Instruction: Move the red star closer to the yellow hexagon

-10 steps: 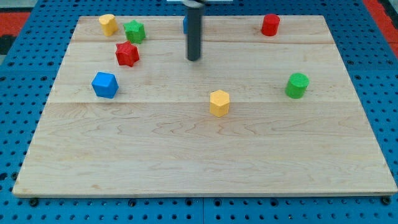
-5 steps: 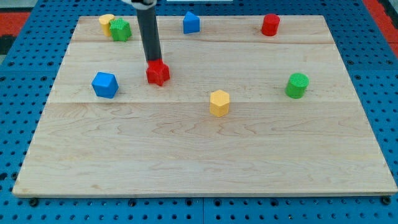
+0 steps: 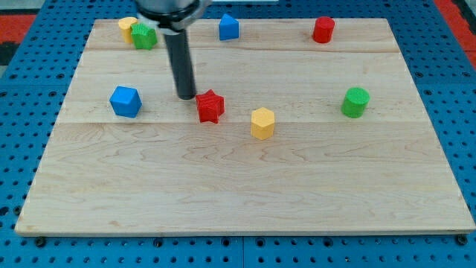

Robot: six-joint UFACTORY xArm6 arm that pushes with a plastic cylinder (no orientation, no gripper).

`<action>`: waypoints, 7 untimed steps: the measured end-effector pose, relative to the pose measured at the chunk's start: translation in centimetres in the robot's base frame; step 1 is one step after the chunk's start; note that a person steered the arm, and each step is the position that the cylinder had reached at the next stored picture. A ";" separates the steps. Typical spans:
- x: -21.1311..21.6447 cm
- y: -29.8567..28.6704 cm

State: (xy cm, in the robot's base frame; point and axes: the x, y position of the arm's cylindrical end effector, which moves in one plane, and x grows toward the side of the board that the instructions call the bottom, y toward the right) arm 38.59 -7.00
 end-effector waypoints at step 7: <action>11.1 14.1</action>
